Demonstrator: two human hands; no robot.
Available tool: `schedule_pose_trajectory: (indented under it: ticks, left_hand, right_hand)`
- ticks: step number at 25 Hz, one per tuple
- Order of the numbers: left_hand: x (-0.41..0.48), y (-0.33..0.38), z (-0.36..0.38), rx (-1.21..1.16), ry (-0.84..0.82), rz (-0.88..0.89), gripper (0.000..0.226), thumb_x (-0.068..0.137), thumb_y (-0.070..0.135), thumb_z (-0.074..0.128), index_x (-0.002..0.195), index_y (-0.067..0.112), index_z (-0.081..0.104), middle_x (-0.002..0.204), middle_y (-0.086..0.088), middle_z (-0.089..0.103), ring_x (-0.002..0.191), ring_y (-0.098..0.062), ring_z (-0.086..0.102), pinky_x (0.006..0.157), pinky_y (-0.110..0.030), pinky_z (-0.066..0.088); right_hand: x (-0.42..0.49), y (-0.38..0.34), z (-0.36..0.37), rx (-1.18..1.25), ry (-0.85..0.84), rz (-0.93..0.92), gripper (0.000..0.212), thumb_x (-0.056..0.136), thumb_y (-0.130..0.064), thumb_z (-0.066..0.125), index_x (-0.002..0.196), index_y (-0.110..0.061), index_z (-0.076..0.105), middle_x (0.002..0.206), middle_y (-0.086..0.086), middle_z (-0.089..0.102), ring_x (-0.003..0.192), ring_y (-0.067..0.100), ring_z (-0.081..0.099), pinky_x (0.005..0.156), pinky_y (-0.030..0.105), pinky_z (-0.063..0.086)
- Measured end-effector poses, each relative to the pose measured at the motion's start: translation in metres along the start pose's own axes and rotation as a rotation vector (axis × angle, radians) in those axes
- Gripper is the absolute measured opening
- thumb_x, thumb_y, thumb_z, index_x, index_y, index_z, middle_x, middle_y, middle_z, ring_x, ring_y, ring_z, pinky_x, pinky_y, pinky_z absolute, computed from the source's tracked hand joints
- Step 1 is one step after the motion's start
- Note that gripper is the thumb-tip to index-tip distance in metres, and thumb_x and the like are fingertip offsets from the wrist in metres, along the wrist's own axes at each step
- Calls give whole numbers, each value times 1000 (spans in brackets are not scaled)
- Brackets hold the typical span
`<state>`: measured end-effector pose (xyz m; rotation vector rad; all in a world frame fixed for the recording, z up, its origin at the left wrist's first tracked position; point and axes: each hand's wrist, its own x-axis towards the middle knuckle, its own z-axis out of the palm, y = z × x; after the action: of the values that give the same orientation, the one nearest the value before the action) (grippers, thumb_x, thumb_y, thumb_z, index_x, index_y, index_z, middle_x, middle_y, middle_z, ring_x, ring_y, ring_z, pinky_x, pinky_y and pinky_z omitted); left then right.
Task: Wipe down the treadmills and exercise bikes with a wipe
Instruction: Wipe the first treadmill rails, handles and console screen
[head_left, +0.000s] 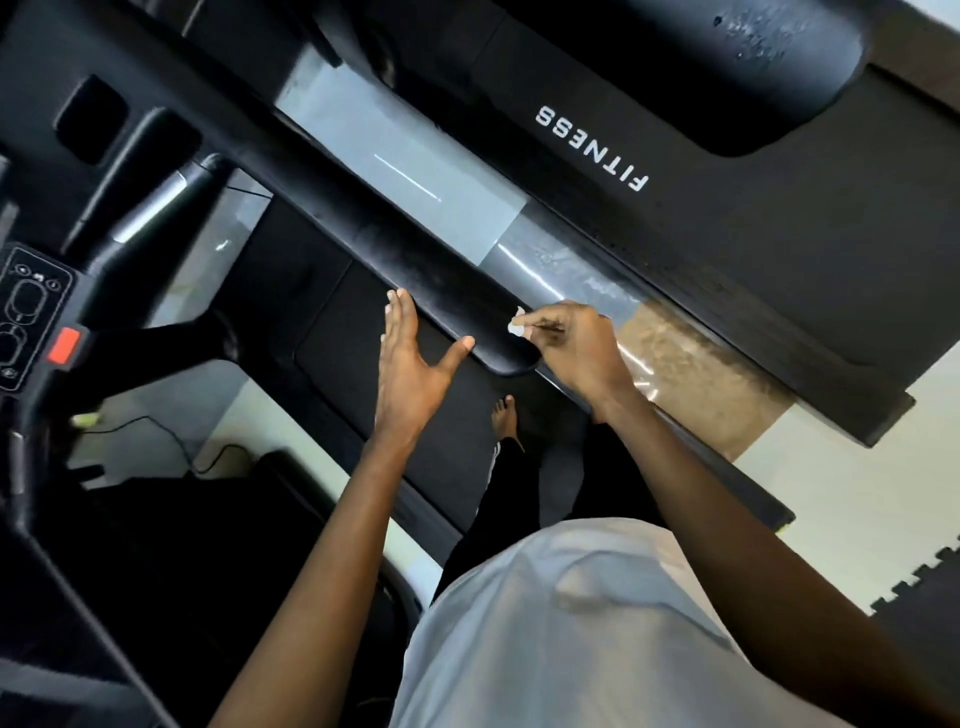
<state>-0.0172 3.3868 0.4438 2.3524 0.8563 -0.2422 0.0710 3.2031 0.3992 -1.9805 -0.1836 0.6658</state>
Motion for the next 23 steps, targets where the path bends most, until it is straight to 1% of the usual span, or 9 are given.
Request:
schedule_pose_trajectory:
  ticks: [4, 7, 9, 11, 14, 17, 19, 22, 23]
  left_hand:
    - [-3, 2, -5, 7, 15, 2, 88, 93, 46, 67, 160, 18, 18, 167, 1, 12, 153, -6, 8, 126, -35, 14]
    - [2, 2, -15, -77, 115, -33, 69, 98, 39, 62, 157, 19, 32, 164, 2, 27, 149, -5, 22, 123, -25, 19]
    - [10, 5, -18, -75, 120, -73, 72, 97, 45, 61, 158, 24, 28, 165, 5, 22, 148, -4, 22, 119, -17, 19]
    - [14, 10, -14, -30, 84, -64, 78, 97, 48, 60, 160, 26, 20, 167, 7, 12, 149, -4, 19, 114, -14, 19]
    - [14, 12, -10, -8, 68, -59, 80, 98, 50, 58, 161, 28, 14, 168, 10, 6, 149, -4, 17, 113, -16, 18]
    - [13, 12, -10, -25, 69, -77, 79, 98, 51, 57, 161, 32, 12, 167, 14, 4, 149, -1, 16, 115, -18, 19]
    - [15, 14, -11, -13, 60, -93, 79, 98, 51, 57, 160, 32, 11, 167, 15, 4, 149, -1, 17, 113, -17, 18]
    - [15, 14, -12, -30, 54, -95, 80, 97, 50, 58, 160, 33, 13, 166, 15, 5, 148, 1, 17, 112, -14, 17]
    - [14, 14, -13, -33, 53, -96, 79, 97, 51, 58, 160, 34, 13, 166, 16, 5, 147, 2, 17, 112, -13, 17]
  right_hand:
    - [26, 3, -1, -13, 9, 77, 31, 90, -7, 59, 100, -29, 79, 101, -6, 75, 93, 13, 71, 90, 28, 55]
    - [-19, -6, 6, -73, 13, -132, 24, 90, -5, 64, 96, -22, 79, 102, -5, 70, 88, 10, 64, 86, 19, 49]
    - [-48, -18, 19, -127, 11, -292, 20, 92, -7, 61, 97, -17, 78, 103, -3, 67, 93, 18, 59, 86, 25, 48]
    - [-48, -15, 23, -129, 24, -336, 19, 94, -9, 59, 99, -14, 77, 104, 0, 67, 94, 22, 59, 87, 29, 49]
    - [-25, 3, 3, -11, 72, -145, 19, 93, -9, 64, 102, -19, 78, 105, -3, 71, 95, 11, 63, 91, 12, 45]
    - [13, 19, -5, 110, 25, 90, 24, 93, -9, 65, 105, -25, 78, 106, -8, 74, 90, 1, 67, 88, 17, 54]
    - [39, 18, 3, 132, -38, 157, 24, 93, -8, 64, 105, -24, 77, 103, -8, 75, 88, -1, 65, 81, 12, 52]
    - [60, 9, 9, 118, -113, 254, 21, 93, -11, 65, 104, -25, 76, 101, -8, 71, 91, 5, 63, 83, 21, 52]
    - [60, 5, 7, 87, -139, 245, 23, 93, -9, 64, 104, -25, 76, 101, -9, 71, 91, 5, 63, 83, 20, 52]
